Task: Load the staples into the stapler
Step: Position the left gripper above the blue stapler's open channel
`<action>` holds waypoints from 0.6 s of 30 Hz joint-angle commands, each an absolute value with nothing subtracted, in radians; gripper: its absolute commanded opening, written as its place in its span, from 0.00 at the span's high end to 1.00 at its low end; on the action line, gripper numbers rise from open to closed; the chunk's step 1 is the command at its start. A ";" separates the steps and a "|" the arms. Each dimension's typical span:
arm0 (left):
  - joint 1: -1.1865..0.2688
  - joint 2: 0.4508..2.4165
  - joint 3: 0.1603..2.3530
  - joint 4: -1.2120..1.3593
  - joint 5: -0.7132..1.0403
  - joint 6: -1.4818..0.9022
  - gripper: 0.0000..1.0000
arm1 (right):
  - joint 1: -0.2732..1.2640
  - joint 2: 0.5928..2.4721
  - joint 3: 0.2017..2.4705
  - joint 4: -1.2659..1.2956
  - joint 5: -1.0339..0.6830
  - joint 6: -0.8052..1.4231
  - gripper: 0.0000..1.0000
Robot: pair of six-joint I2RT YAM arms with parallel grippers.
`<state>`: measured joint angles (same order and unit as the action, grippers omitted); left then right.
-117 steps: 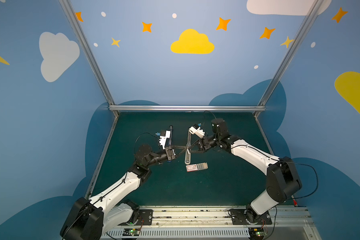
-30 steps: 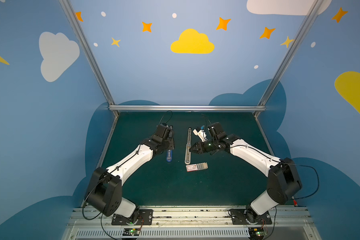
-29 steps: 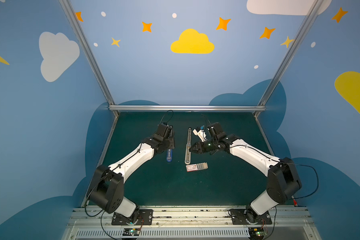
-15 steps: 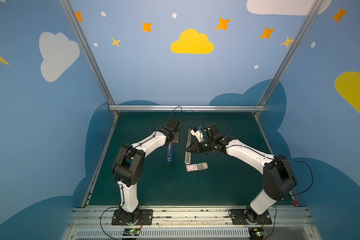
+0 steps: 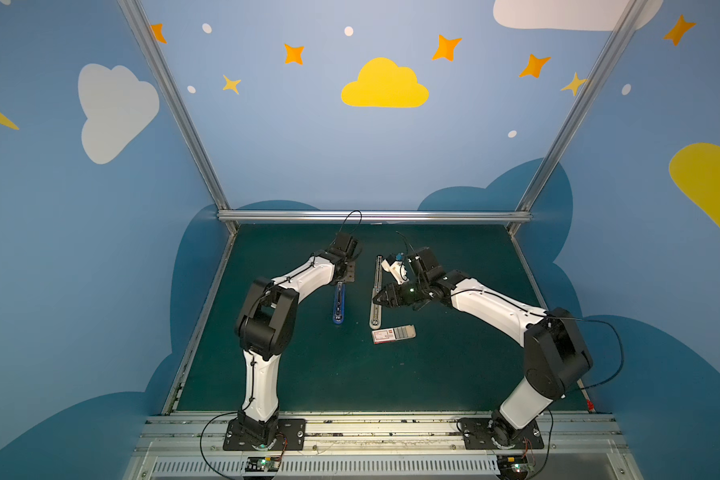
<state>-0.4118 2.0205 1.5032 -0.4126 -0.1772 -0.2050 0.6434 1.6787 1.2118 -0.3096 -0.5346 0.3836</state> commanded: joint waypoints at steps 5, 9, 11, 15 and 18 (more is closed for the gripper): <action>-0.399 2.055 1.526 -0.417 -0.166 -0.197 0.87 | 0.641 1.690 1.232 -0.318 -0.534 0.382 0.62; -0.398 2.065 1.532 -0.416 -0.154 -0.204 0.87 | 0.638 1.692 1.231 -0.323 -0.535 0.382 0.62; -0.398 2.069 1.534 -0.414 -0.152 -0.206 0.87 | 0.636 1.691 1.231 -0.322 -0.535 0.381 0.62; -0.396 2.081 1.544 -0.418 -0.152 -0.204 0.87 | 0.632 1.687 1.230 -0.325 -0.535 0.380 0.63; -0.396 2.089 1.548 -0.422 -0.159 -0.198 0.87 | 0.630 1.683 1.228 -0.328 -0.535 0.380 0.63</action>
<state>-0.4011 2.0720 1.5227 -0.4091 -0.1627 -0.2016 0.6361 1.6791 1.2114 -0.3111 -0.5343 0.3843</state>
